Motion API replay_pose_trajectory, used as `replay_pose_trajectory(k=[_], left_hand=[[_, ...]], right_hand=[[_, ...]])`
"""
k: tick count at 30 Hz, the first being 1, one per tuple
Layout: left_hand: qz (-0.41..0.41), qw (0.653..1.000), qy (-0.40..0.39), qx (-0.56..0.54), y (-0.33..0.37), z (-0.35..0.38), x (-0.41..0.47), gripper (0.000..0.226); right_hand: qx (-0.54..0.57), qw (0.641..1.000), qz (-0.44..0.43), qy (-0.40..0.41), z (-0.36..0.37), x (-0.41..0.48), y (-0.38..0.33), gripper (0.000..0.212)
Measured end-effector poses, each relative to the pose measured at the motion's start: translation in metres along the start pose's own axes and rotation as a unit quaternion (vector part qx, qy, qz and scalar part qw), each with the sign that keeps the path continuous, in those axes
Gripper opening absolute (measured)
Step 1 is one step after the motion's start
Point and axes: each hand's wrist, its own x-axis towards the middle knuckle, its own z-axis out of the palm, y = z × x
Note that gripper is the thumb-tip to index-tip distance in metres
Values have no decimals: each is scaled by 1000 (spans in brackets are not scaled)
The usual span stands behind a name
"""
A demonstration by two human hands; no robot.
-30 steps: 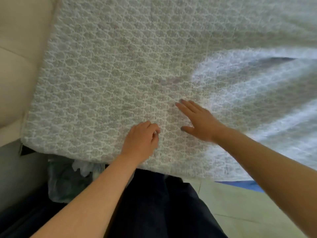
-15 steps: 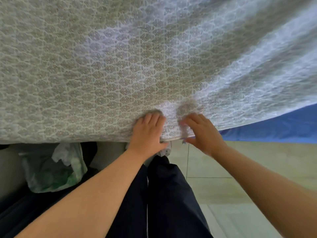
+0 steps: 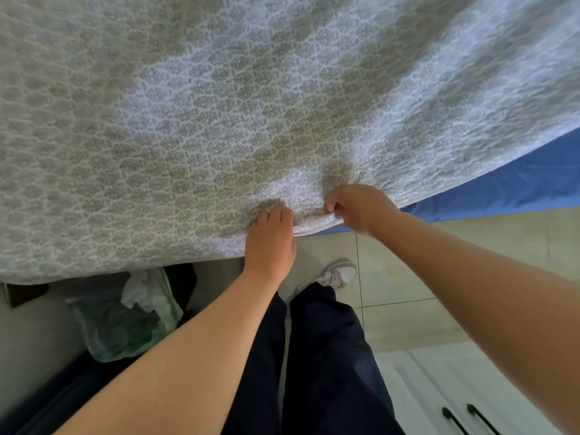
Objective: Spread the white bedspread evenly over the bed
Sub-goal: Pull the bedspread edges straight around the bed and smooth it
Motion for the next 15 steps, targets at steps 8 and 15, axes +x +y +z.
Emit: replay_pose_trajectory(k=[8,15], left_hand=[[30,979,-185,-85,14,-8,-3,15],[44,944,-323,-55,34,6,-17,18]], right_hand=[[61,986,65,-143,3,-28,5,21],[72,961,90,-253,26,-52,12,18]])
